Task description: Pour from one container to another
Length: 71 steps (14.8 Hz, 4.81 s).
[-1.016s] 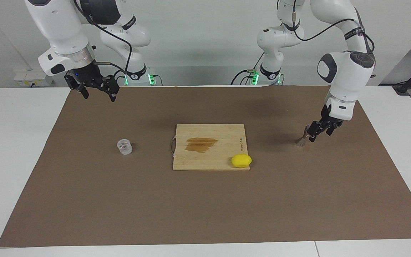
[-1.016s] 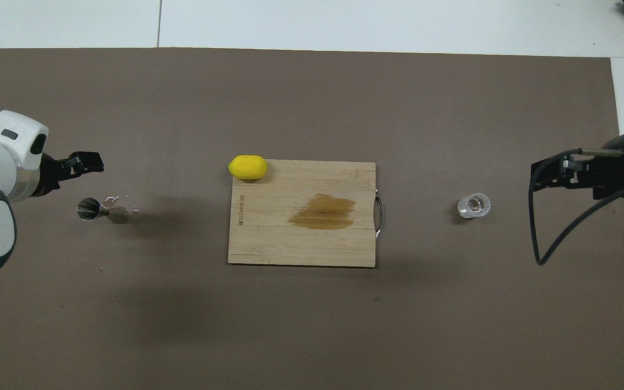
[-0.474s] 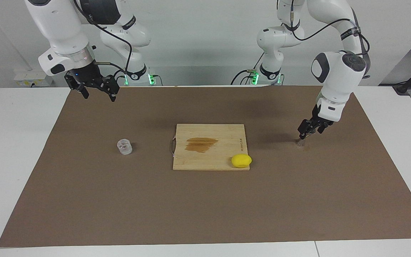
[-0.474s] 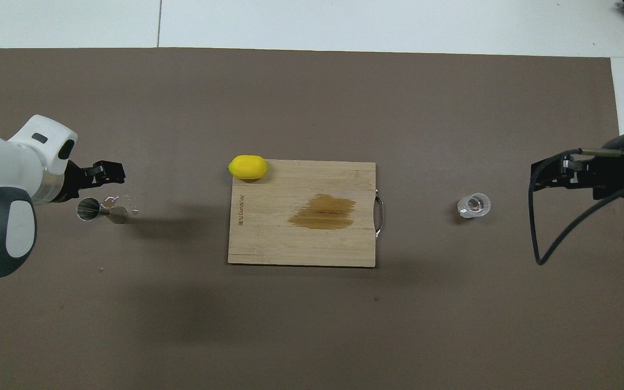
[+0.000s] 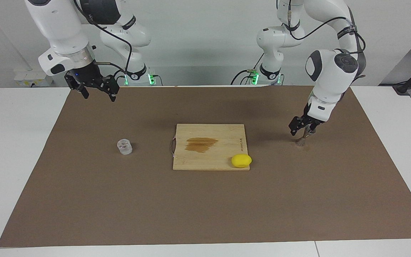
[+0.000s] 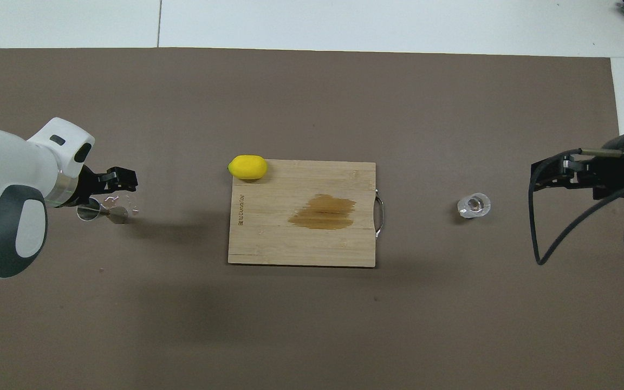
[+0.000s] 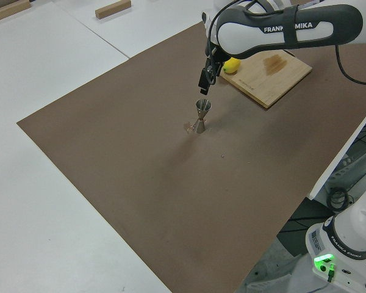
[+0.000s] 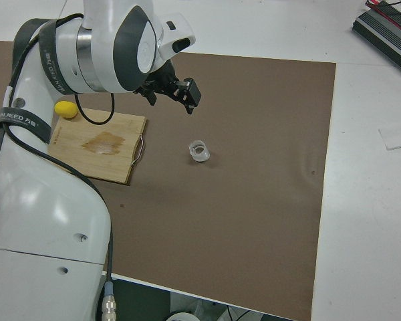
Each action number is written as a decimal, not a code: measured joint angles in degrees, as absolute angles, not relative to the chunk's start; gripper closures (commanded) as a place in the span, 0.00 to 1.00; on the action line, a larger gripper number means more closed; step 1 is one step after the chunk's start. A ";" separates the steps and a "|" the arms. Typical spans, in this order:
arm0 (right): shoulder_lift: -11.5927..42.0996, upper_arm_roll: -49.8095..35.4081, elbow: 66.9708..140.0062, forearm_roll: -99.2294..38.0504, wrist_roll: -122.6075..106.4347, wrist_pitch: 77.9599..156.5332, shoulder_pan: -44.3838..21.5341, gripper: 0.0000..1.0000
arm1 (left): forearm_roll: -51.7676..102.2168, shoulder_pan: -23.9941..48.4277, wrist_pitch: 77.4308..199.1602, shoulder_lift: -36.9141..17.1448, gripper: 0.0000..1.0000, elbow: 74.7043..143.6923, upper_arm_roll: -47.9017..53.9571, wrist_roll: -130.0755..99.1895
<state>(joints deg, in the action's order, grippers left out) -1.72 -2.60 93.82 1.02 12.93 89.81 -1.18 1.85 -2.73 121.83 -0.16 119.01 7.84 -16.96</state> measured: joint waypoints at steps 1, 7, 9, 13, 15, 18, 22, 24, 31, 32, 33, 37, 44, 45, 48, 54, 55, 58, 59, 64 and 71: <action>-1.72 -2.60 93.82 1.02 12.93 89.81 -1.18 0.00 | 3.87 -3.72 121.81 -0.18 0.00 118.83 7.72 -15.32; -1.72 -2.60 93.82 1.02 12.93 89.81 -1.18 0.00 | 17.56 -10.92 121.90 -1.68 0.00 117.37 7.12 19.61; -1.72 -2.60 93.82 1.02 12.93 89.81 -1.18 0.00 | 17.93 -12.57 121.85 -3.14 0.00 116.46 7.09 29.22; -1.72 -2.60 93.82 1.02 12.93 89.81 -1.18 0.00 | 19.97 -15.41 117.32 -7.74 0.00 113.74 7.11 41.75; -1.72 -2.60 93.82 1.02 12.93 89.81 -1.18 0.00 | 24.51 -16.96 114.41 -10.66 0.00 111.79 7.11 49.51; -1.72 -2.60 93.82 1.02 12.93 89.81 -1.18 0.00 | 31.56 -19.34 112.12 -13.64 0.00 110.78 7.11 61.35; -1.72 -2.60 93.82 1.02 12.93 89.81 -1.18 0.00 | 33.84 -19.83 111.37 -14.01 0.00 110.58 7.23 64.59; -1.72 -2.60 93.82 1.02 12.93 89.81 -1.18 0.00 | 36.07 -19.83 111.37 -14.06 0.00 110.58 7.27 64.80; -1.72 -2.60 93.82 1.02 12.93 89.81 -1.18 0.00 | 41.40 -20.88 101.37 -14.07 0.00 108.93 7.20 64.87; -1.72 -2.60 93.82 1.02 12.93 89.81 -1.18 0.00 | 42.35 -21.53 99.80 -14.10 0.00 108.96 7.20 64.96; -1.72 -2.60 93.82 1.02 12.93 89.81 -1.18 0.00 | 43.18 -22.17 98.15 -14.14 0.00 108.98 7.20 65.50; -1.72 -2.60 93.82 1.02 12.93 89.81 -1.18 0.00 | 45.95 -24.85 94.92 -14.35 0.00 110.10 7.16 74.90; -1.72 -2.60 93.82 1.02 12.93 89.81 -1.18 0.00 | 53.34 -28.52 93.86 -15.88 0.00 113.22 7.14 93.13; -1.72 -2.60 93.82 1.02 12.93 89.81 -1.18 0.00 | 53.76 -28.55 93.86 -16.01 0.00 113.58 7.16 98.09; -1.72 -2.60 93.82 1.02 12.93 89.81 -1.18 0.00 | 54.86 -29.08 92.18 -16.19 0.00 114.81 7.13 110.91; -1.72 -2.60 93.82 1.02 12.93 89.81 -1.18 0.00 | 57.35 -31.28 87.88 -21.46 0.00 115.23 7.12 122.92; -1.72 -2.60 93.82 1.02 12.93 89.81 -1.18 0.00 | 58.04 -31.67 87.79 -21.58 0.00 115.16 7.12 124.01; -1.72 -2.60 93.82 1.02 12.93 89.81 -1.18 0.00 | 60.01 -33.40 86.70 -21.98 0.00 115.16 7.10 124.73; -1.72 -2.60 93.82 1.02 12.93 89.81 -1.18 0.00 | 61.22 -33.84 85.65 -22.48 0.00 115.16 7.10 125.05; -1.72 -2.60 93.82 1.02 12.93 89.81 -1.18 0.00 | 65.88 -34.94 81.10 -27.46 0.00 115.20 7.11 139.01; -1.72 -2.60 93.82 1.02 12.93 89.81 -1.18 0.00 | 66.14 -35.05 78.89 -28.19 0.00 115.40 6.95 148.68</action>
